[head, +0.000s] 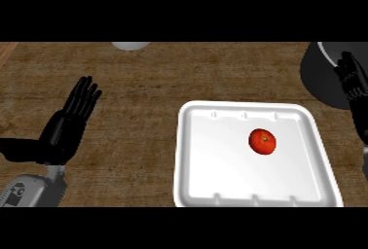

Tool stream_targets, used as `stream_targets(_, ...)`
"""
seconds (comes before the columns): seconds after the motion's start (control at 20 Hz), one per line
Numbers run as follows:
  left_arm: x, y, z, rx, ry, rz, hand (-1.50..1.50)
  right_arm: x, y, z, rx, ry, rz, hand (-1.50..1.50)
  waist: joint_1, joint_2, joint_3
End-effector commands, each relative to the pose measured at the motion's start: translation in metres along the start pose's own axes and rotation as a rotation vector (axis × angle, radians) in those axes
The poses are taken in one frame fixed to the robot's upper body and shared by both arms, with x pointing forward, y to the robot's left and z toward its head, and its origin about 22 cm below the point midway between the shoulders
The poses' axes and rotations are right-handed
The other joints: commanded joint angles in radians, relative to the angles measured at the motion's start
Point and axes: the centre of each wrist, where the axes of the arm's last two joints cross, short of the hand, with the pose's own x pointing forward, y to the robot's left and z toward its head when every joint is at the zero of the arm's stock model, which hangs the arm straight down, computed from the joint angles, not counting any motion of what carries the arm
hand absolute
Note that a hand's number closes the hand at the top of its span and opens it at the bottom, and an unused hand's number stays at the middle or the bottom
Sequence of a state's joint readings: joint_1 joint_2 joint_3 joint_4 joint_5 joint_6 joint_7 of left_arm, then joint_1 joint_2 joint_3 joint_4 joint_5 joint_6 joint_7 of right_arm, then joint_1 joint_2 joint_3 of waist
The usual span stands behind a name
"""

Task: Pick the tomato from the tray and place it in the pot

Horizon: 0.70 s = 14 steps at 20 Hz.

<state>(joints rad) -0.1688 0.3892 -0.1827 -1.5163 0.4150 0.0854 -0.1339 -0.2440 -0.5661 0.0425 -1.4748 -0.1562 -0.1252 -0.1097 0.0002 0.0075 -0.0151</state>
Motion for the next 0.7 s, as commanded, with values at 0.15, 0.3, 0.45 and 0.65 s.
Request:
stream_targets(0.15,0.016,0.021,-0.014,0.237,0.031,-0.081,0.00,-0.030,-0.021,0.006,-0.084,-0.013,-0.101,1.50,-0.001,-0.005,0.017)
stream_targets(0.3,0.017,0.027,-0.007,0.208,0.057,-0.107,0.00,-0.006,-0.074,0.000,0.132,-0.048,0.538,1.50,0.037,0.018,-0.008)
stream_targets(0.45,0.037,0.017,-0.019,0.293,0.100,-0.126,0.00,-0.087,-0.029,0.026,-0.199,0.054,0.137,-1.50,0.017,-0.002,0.019)
stream_targets(0.65,0.039,0.024,-0.022,0.301,0.116,-0.111,0.00,-0.087,-0.003,0.022,-0.152,-0.117,0.049,-1.50,0.005,-0.007,0.016)
